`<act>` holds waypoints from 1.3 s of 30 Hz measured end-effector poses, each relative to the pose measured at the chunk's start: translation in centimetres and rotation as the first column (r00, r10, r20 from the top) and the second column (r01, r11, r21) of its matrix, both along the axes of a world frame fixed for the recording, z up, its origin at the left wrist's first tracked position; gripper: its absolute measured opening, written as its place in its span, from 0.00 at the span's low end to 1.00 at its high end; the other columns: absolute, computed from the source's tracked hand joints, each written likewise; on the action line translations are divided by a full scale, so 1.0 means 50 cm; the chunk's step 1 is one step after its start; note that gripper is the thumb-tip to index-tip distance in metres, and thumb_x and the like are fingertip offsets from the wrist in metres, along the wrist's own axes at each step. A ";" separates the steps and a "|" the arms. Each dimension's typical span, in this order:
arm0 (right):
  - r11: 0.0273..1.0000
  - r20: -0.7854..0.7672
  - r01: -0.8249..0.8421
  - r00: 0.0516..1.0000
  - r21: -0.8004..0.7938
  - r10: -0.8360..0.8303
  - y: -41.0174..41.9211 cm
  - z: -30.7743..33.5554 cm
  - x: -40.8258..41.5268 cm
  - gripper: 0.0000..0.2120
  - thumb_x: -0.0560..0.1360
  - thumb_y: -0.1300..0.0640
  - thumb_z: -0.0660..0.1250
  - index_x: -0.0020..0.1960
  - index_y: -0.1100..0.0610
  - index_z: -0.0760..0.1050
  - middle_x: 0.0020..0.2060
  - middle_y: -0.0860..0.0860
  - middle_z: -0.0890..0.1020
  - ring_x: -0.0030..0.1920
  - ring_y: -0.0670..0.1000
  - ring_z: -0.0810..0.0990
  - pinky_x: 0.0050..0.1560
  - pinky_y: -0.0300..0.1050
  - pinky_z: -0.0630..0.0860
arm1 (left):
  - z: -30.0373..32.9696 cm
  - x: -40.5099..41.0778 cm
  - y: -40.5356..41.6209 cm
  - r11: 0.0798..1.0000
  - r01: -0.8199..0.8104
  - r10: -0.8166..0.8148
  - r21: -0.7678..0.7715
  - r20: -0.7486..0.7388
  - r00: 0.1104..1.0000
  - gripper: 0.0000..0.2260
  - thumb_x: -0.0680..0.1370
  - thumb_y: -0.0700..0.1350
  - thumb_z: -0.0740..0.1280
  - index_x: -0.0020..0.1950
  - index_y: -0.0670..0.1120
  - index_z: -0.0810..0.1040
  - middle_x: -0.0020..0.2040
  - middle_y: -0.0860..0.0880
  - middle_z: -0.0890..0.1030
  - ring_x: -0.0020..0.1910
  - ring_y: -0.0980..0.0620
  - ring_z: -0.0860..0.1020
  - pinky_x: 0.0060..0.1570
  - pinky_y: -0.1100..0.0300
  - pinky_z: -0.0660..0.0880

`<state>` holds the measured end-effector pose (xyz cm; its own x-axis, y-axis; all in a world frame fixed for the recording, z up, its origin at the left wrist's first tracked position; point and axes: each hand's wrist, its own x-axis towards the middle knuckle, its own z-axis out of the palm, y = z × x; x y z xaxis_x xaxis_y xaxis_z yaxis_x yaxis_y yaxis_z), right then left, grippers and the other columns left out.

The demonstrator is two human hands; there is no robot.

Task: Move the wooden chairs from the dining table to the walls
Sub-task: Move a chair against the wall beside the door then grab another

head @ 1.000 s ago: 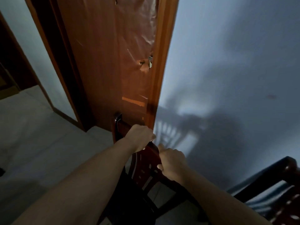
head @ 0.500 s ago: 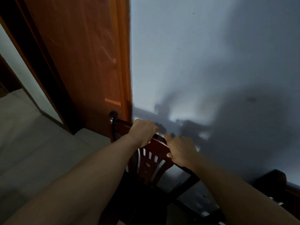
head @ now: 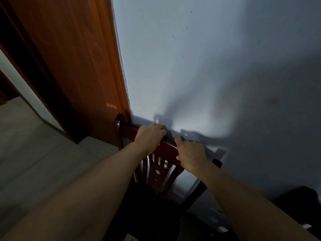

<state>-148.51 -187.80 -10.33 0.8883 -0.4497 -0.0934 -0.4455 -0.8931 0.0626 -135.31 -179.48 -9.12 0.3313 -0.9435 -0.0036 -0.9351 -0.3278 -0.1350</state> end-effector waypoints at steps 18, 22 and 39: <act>0.979 -0.136 0.029 0.991 0.201 -0.002 0.135 0.030 0.037 0.49 0.72 0.50 0.72 0.78 0.54 0.39 0.77 0.62 0.44 0.77 0.64 0.42 0.75 0.62 0.47 | 0.040 0.003 0.172 0.945 -0.186 0.258 0.268 -0.262 0.930 0.38 0.76 0.50 0.67 0.79 0.53 0.47 0.80 0.49 0.47 0.79 0.47 0.48 0.72 0.45 0.58; 0.976 -0.167 -0.012 0.985 0.219 0.049 0.196 0.043 0.057 0.47 0.73 0.50 0.70 0.78 0.54 0.40 0.77 0.62 0.44 0.77 0.64 0.42 0.76 0.60 0.49 | 0.055 0.013 0.251 0.932 -0.221 0.309 0.288 -0.306 0.901 0.37 0.76 0.51 0.68 0.78 0.52 0.50 0.79 0.48 0.53 0.78 0.46 0.52 0.73 0.43 0.58; 0.968 -0.166 -0.217 0.957 0.125 0.236 0.639 0.126 0.320 0.46 0.70 0.46 0.71 0.77 0.53 0.47 0.74 0.58 0.55 0.76 0.60 0.51 0.74 0.57 0.56 | 0.118 0.248 0.785 0.843 -0.488 0.538 0.228 -0.326 0.777 0.38 0.76 0.55 0.68 0.79 0.52 0.49 0.78 0.47 0.58 0.76 0.45 0.58 0.73 0.43 0.58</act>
